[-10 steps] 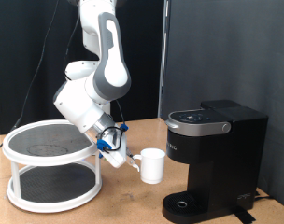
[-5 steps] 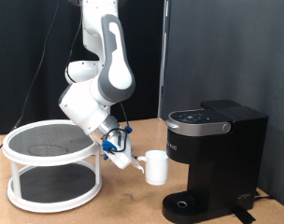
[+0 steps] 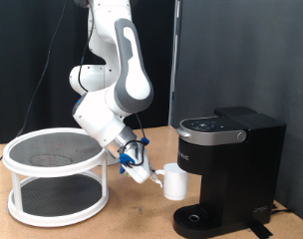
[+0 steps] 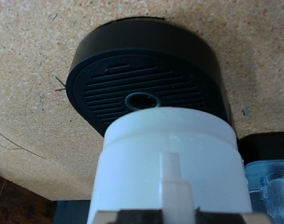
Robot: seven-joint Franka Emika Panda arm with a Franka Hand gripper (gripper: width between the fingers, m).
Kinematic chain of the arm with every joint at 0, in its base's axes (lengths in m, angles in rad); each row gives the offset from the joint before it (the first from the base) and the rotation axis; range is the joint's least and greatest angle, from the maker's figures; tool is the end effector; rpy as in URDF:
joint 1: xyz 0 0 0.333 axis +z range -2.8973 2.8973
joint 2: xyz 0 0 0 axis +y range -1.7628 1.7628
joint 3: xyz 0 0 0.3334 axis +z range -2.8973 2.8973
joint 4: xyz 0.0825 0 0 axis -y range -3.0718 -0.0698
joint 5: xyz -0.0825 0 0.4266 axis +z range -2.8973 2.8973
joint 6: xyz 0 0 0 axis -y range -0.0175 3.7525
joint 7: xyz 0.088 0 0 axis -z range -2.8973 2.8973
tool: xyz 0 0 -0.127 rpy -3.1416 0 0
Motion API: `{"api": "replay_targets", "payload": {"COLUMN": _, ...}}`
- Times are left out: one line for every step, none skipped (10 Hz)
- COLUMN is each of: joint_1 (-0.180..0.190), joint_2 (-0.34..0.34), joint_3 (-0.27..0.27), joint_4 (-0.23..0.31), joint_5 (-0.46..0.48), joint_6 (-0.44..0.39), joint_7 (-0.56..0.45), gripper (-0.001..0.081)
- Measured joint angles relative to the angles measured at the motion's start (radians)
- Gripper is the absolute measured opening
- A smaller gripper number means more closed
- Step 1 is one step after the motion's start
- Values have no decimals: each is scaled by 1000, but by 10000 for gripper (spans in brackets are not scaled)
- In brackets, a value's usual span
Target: Make a cup of coffee with the keurig machine
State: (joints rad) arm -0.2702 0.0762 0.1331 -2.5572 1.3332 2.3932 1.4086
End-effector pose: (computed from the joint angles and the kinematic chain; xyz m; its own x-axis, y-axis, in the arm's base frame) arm 0.4561 -0.0401 0.1910 -0.7994 -0.2344 -0.5532 -0.5166 0.7382 0.4338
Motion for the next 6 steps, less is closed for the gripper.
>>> {"api": "replay_targets", "payload": {"joint_1": 0, "joint_2": 7, "joint_3": 9, "joint_4": 7, "joint_5": 13, "joint_6": 6, "joint_7": -4, "gripper": 1}}
{"api": "replay_targets", "payload": {"joint_1": 1, "joint_2": 10, "joint_3": 16, "joint_4": 13, "joint_5": 22, "joint_6": 11, "joint_7": -4, "gripper": 1}}
{"api": "replay_targets", "payload": {"joint_1": 1, "joint_2": 13, "joint_3": 22, "joint_4": 20, "joint_5": 34, "joint_6": 14, "joint_7": -5, "gripper": 1}}
{"api": "replay_targets", "payload": {"joint_1": 1, "joint_2": 18, "joint_3": 27, "joint_4": 30, "joint_5": 43, "joint_6": 15, "joint_7": -6, "gripper": 1}}
{"api": "replay_targets", "payload": {"joint_1": 1, "joint_2": 26, "joint_3": 31, "joint_4": 41, "joint_5": 45, "joint_6": 16, "joint_7": -6, "gripper": 1}}
{"api": "replay_targets", "payload": {"joint_1": 1, "joint_2": 34, "joint_3": 35, "joint_4": 49, "joint_5": 45, "joint_6": 16, "joint_7": -6, "gripper": 1}}
